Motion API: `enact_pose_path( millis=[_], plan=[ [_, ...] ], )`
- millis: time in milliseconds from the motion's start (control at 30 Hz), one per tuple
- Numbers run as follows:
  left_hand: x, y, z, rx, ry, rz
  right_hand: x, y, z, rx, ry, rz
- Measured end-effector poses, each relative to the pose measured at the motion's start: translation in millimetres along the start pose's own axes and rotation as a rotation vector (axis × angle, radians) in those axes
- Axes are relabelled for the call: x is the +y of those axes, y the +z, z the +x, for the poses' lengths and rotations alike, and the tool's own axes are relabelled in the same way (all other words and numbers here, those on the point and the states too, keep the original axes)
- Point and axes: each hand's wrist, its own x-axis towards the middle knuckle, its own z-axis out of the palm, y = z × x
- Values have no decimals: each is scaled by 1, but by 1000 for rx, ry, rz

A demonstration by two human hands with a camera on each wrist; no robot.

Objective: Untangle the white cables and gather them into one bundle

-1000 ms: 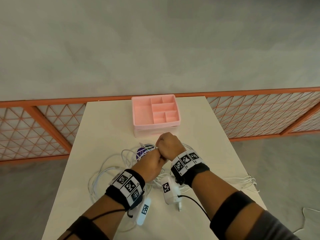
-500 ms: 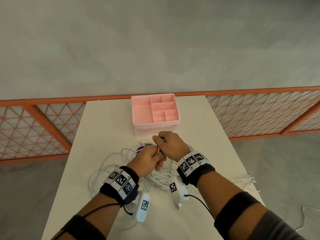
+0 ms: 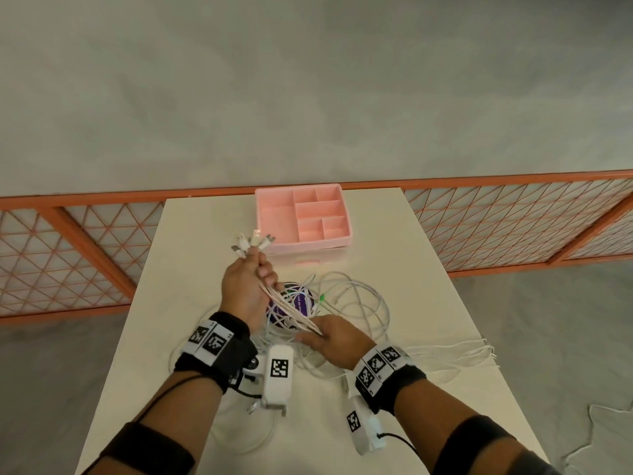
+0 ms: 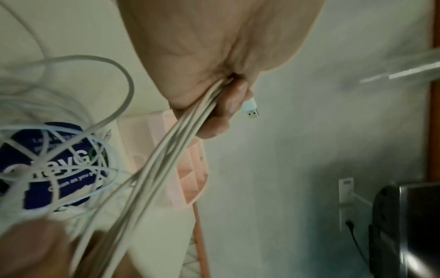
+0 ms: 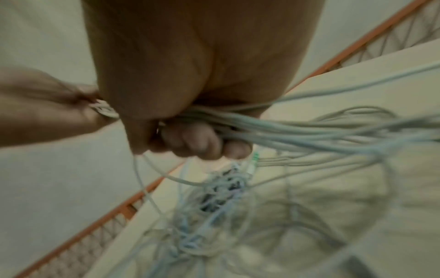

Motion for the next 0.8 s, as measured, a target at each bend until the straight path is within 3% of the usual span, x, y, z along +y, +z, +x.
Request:
enact_pose_path(
  millis=[333,533,600,667,800],
  plan=[
    [23,-22,5,37,-46,-109,137,-51,-66,86,589,-408],
    [-8,-4,-10,-59,-223,84,145,-109,-77,528,604,-600],
    [-18,-3,-13,-68,-245,138,147,-111,-77,580,605,-645],
    [-26,-8,-18,-65,-260,189,149,-104,-79,508,614,-664],
    [-32,-20,-23,-27,-283,233,164,-68,-81,67,694,-732]
  ],
)
